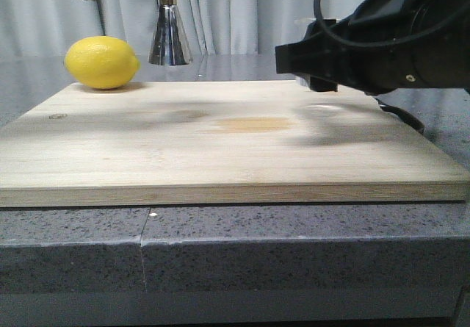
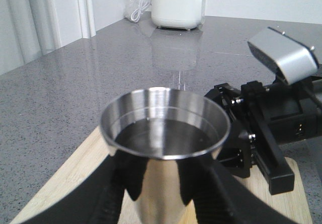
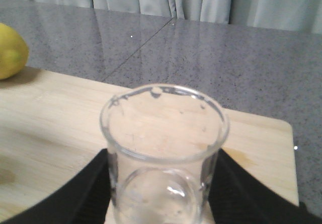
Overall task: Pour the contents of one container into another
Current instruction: 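Lower the beaker onto the board with the right gripper and release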
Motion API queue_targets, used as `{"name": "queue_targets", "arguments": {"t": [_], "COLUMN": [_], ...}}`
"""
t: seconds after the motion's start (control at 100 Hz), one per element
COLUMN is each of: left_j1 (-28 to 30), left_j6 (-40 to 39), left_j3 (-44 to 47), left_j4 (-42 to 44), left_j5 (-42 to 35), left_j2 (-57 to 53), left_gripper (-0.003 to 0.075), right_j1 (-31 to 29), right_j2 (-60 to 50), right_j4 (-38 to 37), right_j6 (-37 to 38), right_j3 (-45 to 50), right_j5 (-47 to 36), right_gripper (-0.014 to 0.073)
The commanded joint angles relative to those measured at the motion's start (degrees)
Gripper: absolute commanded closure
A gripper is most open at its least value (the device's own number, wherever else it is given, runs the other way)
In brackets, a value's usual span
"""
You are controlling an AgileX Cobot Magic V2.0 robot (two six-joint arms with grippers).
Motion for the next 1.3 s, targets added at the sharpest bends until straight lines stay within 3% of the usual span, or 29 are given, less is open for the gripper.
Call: {"name": "queue_targets", "arguments": {"t": [0.0, 1.02, 1.29], "left_j1": [-0.6, -0.6, -0.6], "left_j6": [-0.4, -0.4, -0.4], "left_j3": [-1.6, -1.6, -1.6], "left_j4": [-4.9, -4.9, -4.9], "left_j5": [6.2, 6.2, 6.2], "left_j2": [-2.6, -2.6, -2.6], "left_gripper": [0.0479, 0.0479, 0.0479], "right_j1": [0.1, 0.1, 0.1], "right_j2": [-0.6, 1.6, 0.4], "right_j4": [-2.0, -4.3, -4.3], "right_j6": [0.3, 0.3, 0.3], "right_j3": [-1.4, -1.4, -1.4], "right_j5": [-5.9, -3.0, -4.0], "right_gripper": [0.0244, 0.0241, 0.0067]}}
